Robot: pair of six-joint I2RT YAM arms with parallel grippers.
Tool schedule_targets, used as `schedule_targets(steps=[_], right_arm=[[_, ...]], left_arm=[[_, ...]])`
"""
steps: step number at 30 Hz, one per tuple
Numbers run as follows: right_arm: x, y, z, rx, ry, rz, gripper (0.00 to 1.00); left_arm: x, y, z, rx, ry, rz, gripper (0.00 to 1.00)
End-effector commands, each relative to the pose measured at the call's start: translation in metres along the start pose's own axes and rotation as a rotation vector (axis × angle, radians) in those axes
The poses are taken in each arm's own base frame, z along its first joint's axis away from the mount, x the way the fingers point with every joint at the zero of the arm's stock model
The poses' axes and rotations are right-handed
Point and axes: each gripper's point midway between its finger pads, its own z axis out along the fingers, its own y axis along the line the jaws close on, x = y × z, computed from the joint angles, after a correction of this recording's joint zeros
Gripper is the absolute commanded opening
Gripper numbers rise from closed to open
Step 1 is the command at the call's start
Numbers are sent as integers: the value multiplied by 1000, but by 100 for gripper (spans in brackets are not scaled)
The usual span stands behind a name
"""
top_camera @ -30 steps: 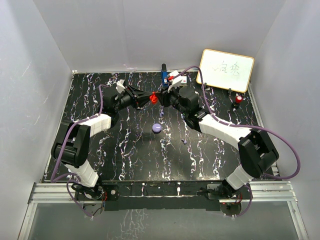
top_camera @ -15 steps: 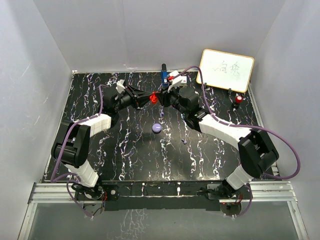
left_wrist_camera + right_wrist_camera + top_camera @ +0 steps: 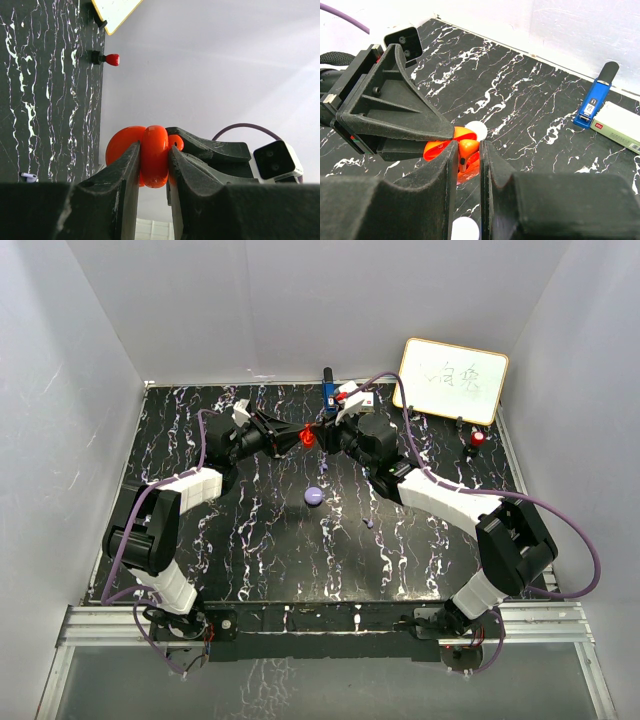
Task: Insert the wireless bluetooth earbuds into the charging case
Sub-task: Place the earbud in the charging case.
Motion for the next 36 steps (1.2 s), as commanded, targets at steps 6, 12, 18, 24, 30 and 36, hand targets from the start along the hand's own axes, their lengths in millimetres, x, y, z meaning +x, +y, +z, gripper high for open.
schedule_targets(steps=[6,12,18,24,30,36], right_arm=[[-12,-1,4,6,-54,-17,0],[-13,0,4,2,-55,-17,0],[-11,0,4,2,-51,-19,0],[-8,0,4,3,-44,-23,0],[-7,0,4,0,-37,-24,0],[-4,0,3,0,-29,-24,0]], left_arm=[[14,-37,-7,79,39,55,0],[15,-37,-7,79,41,55,0],[16,-38,-7,80,43,55,0],[16,-42,-8,88,42,60,0],[15,-45,-7,93,41,62,0],[14,-48,-6,97,38,64,0]])
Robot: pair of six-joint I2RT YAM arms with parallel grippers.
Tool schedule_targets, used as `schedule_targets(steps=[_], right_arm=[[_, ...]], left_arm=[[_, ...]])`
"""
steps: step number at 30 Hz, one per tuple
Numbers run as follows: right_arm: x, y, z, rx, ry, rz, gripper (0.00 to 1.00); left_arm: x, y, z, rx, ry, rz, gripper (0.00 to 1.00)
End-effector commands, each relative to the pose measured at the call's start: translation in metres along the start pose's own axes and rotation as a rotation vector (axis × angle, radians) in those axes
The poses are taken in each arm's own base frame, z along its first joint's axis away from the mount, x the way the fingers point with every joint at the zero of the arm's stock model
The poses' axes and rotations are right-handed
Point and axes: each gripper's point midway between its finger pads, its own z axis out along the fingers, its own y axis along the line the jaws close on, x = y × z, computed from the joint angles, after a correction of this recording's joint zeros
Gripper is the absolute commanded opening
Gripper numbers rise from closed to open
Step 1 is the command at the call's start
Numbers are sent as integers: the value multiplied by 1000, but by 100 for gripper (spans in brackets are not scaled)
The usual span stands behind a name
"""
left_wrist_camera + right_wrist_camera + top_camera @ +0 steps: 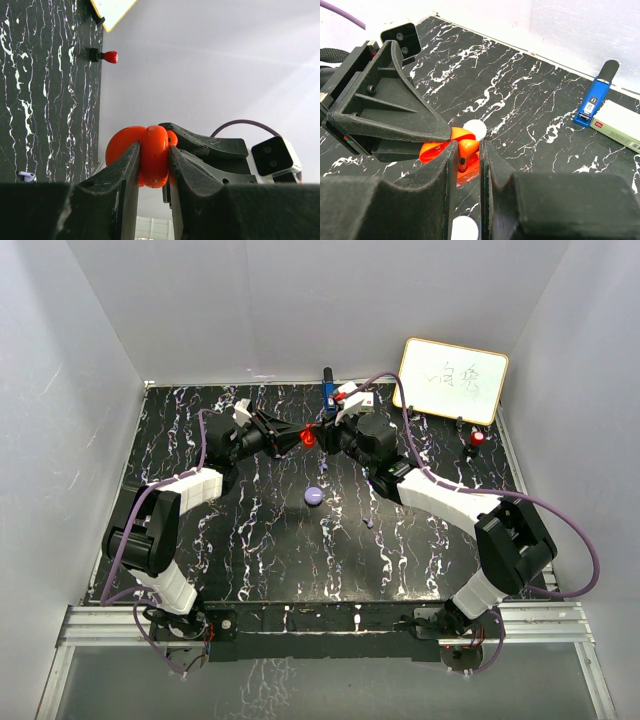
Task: Insert the wireless bluetooth earbuds into the charging case
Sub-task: Place the earbud in the charging case.
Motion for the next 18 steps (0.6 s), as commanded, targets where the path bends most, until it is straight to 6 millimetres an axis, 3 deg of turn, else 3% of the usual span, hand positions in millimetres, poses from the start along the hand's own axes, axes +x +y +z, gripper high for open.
schedule_targets(steps=[1,14,18], right_arm=[[-7,1,2,-2,-34,-20,0],[-4,0,-2,7,-20,-5,0],[-5,0,-2,8,-20,7,9]], left_arm=[[9,-44,-5,91,26,59,0],[6,-53,-3,115,13,60,0],[5,-54,-1,119,12,60,0]])
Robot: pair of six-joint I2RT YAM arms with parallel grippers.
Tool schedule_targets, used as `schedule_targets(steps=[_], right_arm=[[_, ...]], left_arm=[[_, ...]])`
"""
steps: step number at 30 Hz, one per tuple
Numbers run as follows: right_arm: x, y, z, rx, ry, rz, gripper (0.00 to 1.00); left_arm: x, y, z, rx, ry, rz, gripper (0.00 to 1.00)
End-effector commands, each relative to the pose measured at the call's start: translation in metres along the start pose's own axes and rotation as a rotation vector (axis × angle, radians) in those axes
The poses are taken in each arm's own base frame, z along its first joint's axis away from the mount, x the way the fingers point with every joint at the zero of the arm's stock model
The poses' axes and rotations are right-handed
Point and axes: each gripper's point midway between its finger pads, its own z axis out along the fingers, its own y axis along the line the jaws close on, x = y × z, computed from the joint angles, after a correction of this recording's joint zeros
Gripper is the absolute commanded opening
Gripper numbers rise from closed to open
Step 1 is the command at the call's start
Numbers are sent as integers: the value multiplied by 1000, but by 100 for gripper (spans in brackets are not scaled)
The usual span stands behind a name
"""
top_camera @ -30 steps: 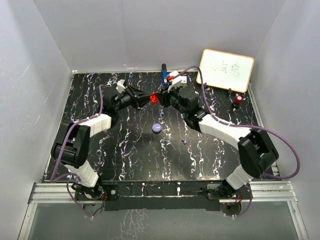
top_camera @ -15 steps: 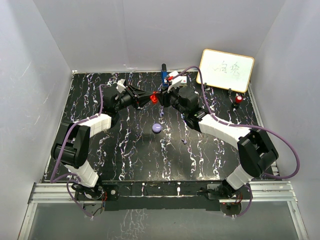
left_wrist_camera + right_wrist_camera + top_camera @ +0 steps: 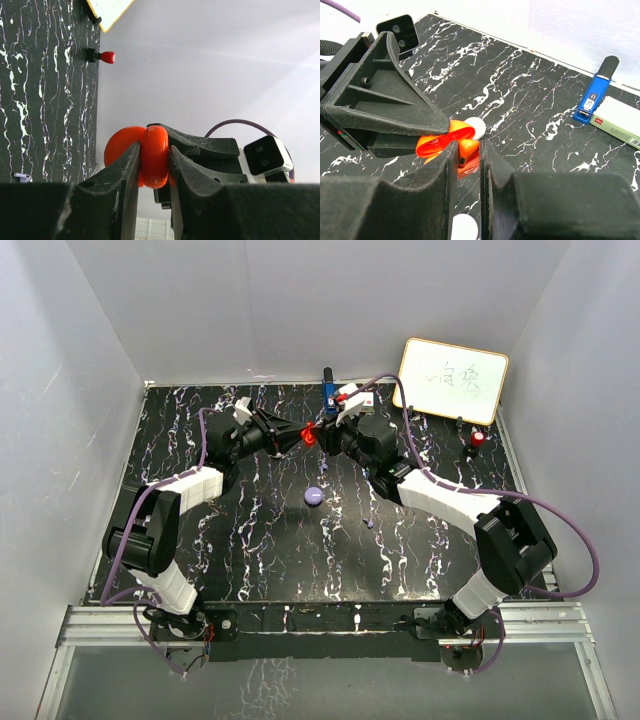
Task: Insert the wireless bluetooth earbuds into the charging case
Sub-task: Place the earbud in the charging case.
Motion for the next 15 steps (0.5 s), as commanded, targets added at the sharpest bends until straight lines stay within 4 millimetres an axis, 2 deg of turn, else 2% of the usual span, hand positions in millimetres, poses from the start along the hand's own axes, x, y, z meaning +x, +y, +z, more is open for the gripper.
schedule_targets(steps=[1,11,15], right_arm=[[-12,0,-1,10,-33,7,11],[-23,1,0,18,-56,29,34],[-26,0,1,22,-62,33,36]], left_arm=[[5,-49,-2,111,14,64,0],[5,-45,-2,107,14,57,0],[6,-45,-2,105,17,58,0]])
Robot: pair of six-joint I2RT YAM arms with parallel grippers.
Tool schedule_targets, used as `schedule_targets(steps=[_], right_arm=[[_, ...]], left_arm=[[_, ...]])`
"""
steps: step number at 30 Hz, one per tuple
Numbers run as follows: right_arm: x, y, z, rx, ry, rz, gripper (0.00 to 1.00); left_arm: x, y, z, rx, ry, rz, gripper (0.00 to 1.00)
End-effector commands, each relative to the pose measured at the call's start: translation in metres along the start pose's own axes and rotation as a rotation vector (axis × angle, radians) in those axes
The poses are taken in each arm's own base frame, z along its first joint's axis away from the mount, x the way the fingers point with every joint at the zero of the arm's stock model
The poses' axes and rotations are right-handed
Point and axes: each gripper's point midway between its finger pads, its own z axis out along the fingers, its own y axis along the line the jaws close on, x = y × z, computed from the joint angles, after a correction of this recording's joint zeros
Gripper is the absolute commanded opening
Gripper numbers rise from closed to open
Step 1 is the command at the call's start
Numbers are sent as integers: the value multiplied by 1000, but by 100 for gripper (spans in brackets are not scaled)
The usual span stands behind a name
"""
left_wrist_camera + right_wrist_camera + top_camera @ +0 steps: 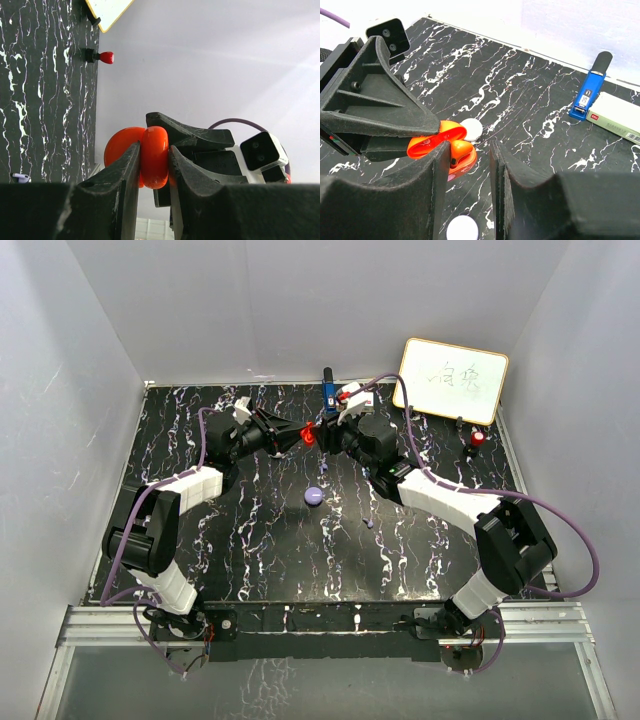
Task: Insert the wireless bluetooth earbuds into the charging case
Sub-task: Place the earbud in the charging case.
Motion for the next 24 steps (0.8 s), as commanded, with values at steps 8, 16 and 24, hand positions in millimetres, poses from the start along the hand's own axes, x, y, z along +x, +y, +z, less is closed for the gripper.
schedule_targets(steps=[8,16,24], right_arm=[[-47,4,-1,12,-117,27,43],[-60,3,0,9,-143,51,45],[-72,-8,-5,59,-174,79,45]], left_arm=[[5,-38,-1,93,20,58,0],[5,-30,-1,82,20,49,0],[5,-26,-1,74,21,46,0]])
